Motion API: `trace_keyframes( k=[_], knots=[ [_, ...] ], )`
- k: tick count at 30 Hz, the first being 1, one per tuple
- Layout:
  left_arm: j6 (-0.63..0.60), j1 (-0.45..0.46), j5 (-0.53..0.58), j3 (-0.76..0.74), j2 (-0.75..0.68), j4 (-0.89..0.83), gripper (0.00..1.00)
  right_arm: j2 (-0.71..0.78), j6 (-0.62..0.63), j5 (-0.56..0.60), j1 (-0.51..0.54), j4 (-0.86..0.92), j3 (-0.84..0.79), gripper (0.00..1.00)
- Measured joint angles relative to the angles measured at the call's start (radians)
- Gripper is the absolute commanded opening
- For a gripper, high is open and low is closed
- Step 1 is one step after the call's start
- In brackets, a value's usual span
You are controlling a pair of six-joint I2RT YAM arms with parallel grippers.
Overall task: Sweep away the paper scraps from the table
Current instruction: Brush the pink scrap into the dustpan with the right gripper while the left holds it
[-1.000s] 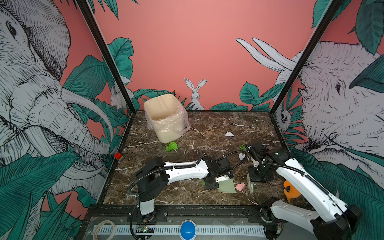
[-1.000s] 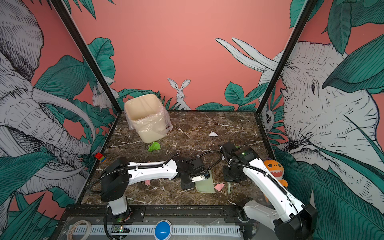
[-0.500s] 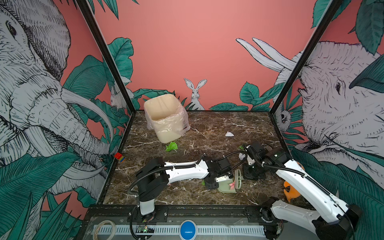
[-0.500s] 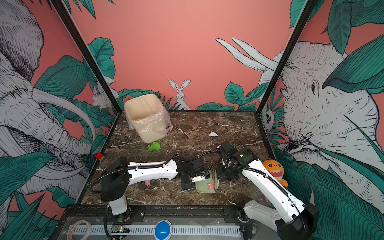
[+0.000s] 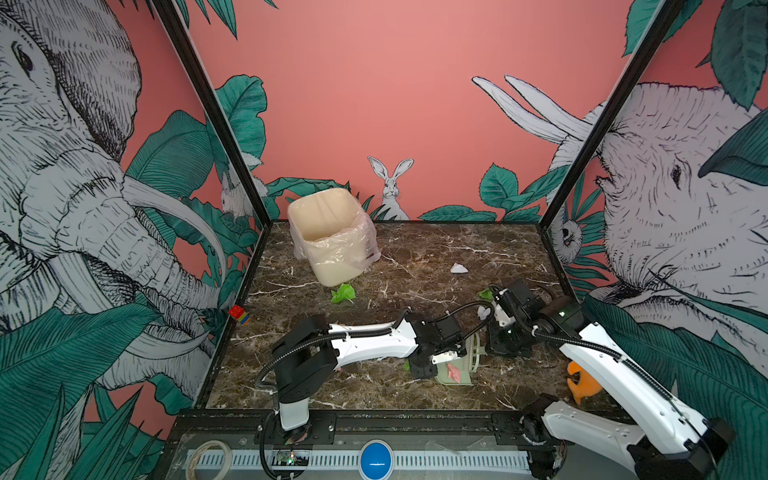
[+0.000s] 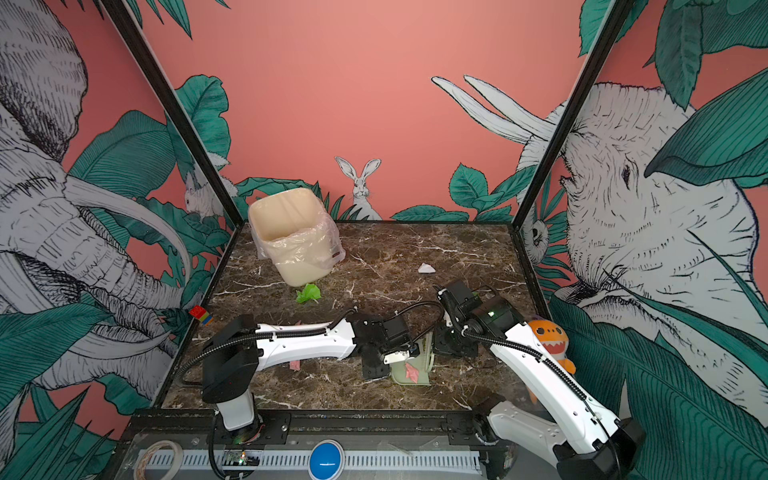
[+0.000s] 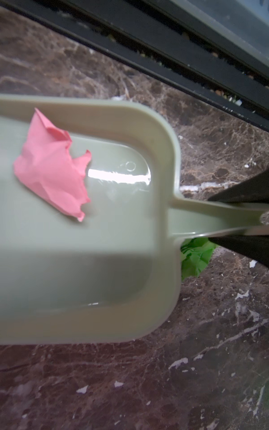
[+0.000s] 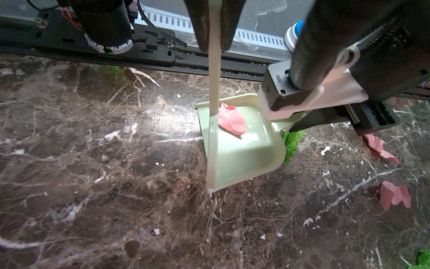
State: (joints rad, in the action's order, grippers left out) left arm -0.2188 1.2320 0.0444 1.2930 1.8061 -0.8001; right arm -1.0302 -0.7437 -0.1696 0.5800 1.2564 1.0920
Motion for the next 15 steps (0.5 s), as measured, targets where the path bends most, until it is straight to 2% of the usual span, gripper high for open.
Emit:
trace_keyframes(
  k=[7,15],
  knots=[
    [0.035,-0.002,0.002,0.000,-0.021,0.016,0.06,0.038,0.057,0.008,-0.114,0.057,0.081,0.00],
    [0.084,-0.057,-0.001,-0.004,-0.117,0.038,0.07,0.063,0.150,-0.011,-0.268,0.100,0.123,0.00]
  ],
)
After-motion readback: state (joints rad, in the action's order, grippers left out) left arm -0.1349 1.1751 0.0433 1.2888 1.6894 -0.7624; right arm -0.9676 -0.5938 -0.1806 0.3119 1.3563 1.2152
